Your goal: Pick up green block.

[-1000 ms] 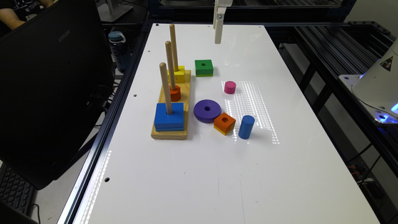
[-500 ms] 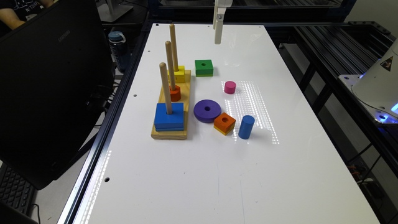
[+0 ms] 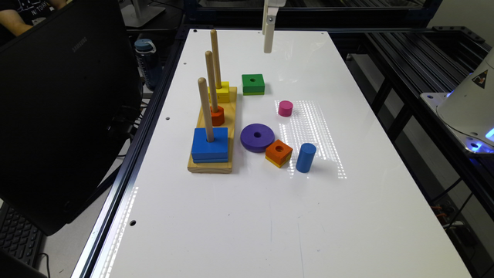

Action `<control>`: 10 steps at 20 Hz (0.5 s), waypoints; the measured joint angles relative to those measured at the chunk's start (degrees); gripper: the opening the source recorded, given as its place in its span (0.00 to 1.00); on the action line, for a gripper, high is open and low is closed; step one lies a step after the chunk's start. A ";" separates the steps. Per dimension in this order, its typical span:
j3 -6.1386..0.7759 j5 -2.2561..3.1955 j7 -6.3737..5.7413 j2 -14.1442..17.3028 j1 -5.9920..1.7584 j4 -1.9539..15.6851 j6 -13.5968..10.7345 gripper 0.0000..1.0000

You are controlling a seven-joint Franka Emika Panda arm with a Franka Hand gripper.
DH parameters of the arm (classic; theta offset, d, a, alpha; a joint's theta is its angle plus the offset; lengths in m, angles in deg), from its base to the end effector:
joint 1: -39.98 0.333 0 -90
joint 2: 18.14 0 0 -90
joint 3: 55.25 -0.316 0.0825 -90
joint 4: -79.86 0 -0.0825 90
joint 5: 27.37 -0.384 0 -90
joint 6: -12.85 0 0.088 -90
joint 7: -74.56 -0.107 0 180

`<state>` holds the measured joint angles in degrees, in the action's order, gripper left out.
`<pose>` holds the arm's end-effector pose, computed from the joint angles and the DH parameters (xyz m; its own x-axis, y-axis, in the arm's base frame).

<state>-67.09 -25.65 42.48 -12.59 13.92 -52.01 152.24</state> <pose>0.5088 -0.1291 0.3098 0.7054 -0.7081 0.0313 -0.7079 -0.7061 -0.0190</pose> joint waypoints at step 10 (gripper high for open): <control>0.00 0.13 0.00 2.06 -0.01 1.18 0.18 1.00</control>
<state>-67.08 -25.52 42.48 -10.53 13.91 -50.83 152.41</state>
